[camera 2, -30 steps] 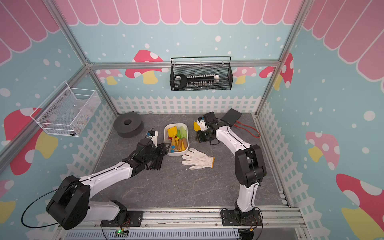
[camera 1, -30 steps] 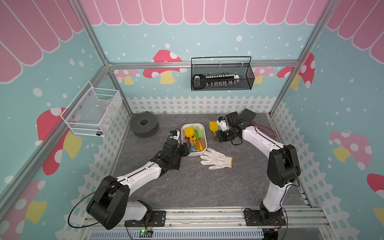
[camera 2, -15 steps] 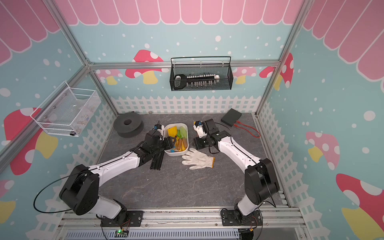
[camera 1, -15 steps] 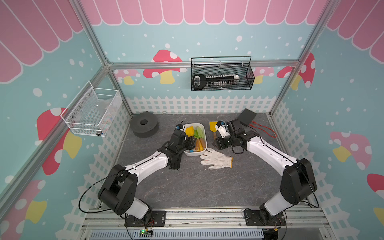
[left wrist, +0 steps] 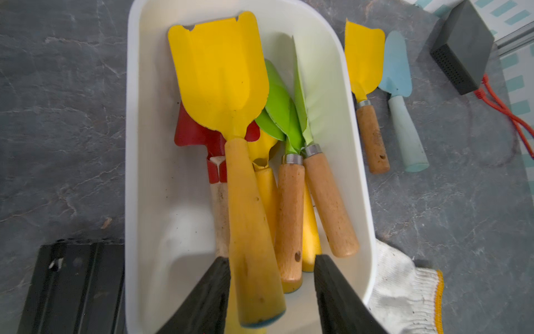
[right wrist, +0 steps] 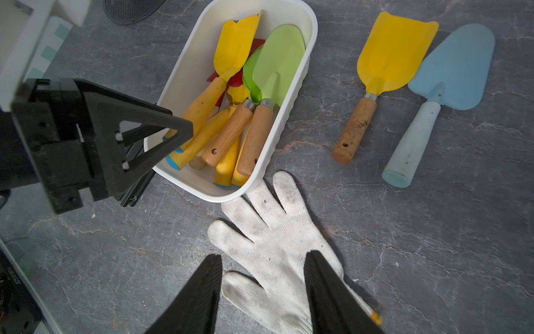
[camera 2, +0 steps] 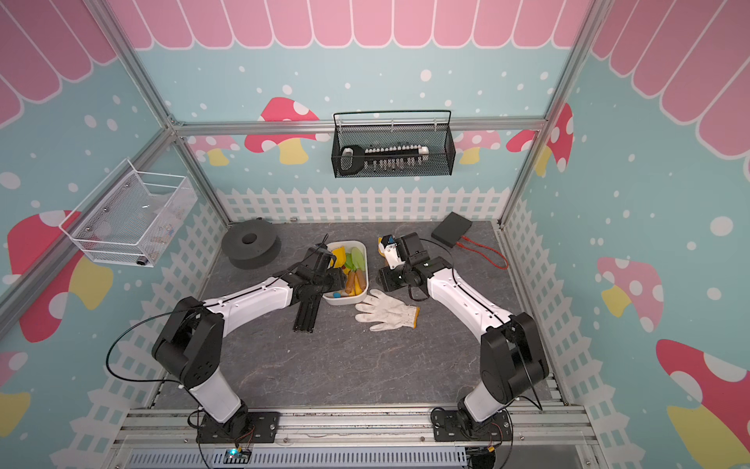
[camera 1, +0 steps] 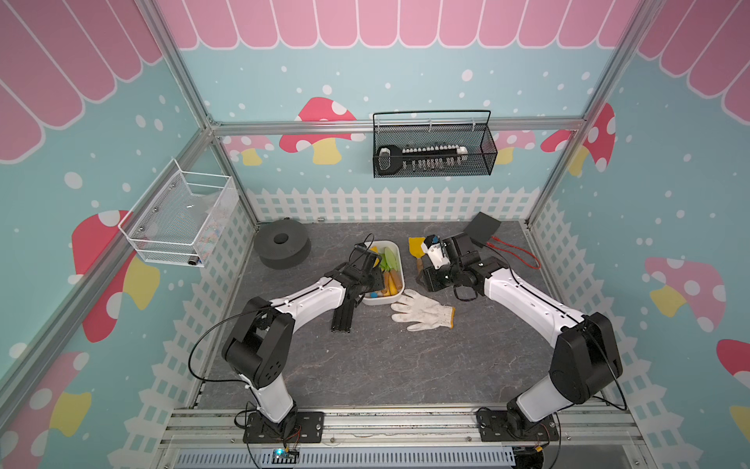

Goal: Take the shovel out of the storage box
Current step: Pick up the shovel from the storage box.

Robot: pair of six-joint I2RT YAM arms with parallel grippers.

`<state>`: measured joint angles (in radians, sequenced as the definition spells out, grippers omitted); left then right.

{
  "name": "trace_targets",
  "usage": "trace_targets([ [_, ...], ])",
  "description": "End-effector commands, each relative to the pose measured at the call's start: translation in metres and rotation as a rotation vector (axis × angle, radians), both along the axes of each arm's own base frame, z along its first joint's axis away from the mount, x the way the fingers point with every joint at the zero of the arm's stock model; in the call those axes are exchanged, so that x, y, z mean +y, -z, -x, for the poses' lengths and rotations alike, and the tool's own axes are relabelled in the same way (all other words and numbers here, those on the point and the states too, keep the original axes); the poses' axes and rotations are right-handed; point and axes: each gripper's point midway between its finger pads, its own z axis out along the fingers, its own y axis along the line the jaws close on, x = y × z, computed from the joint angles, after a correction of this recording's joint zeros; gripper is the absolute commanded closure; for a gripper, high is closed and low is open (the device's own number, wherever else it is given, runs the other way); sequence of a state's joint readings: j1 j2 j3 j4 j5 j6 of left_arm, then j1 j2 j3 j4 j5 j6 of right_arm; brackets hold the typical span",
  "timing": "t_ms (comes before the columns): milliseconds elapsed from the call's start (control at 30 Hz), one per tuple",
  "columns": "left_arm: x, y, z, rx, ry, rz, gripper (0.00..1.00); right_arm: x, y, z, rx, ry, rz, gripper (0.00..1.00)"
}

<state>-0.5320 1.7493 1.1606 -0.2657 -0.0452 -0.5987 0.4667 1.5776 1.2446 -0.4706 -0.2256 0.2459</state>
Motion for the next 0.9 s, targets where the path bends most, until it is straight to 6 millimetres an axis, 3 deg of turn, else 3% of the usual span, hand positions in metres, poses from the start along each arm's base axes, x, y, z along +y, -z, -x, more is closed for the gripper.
trace_targets([
  [0, 0.003, 0.004, 0.0, 0.032, -0.002, -0.025, 0.49, 0.001, 0.001, 0.005, -0.007, -0.015, 0.013, 0.48],
  [433, 0.003, 0.021, -0.009, 0.074, 0.013, -0.012, 0.61, -0.001, 0.001, 0.006, -0.01, -0.017, 0.019, 0.48],
  [667, -0.003, 0.009, -0.011, 0.033, 0.04, 0.02, 0.73, 0.0, 0.005, 0.006, -0.001, -0.019, 0.022, 0.48],
  [867, 0.002, -0.019, -0.004, -0.066, 0.042, -0.012, 0.79, -0.002, 0.003, 0.008, -0.007, -0.018, 0.02, 0.48],
])
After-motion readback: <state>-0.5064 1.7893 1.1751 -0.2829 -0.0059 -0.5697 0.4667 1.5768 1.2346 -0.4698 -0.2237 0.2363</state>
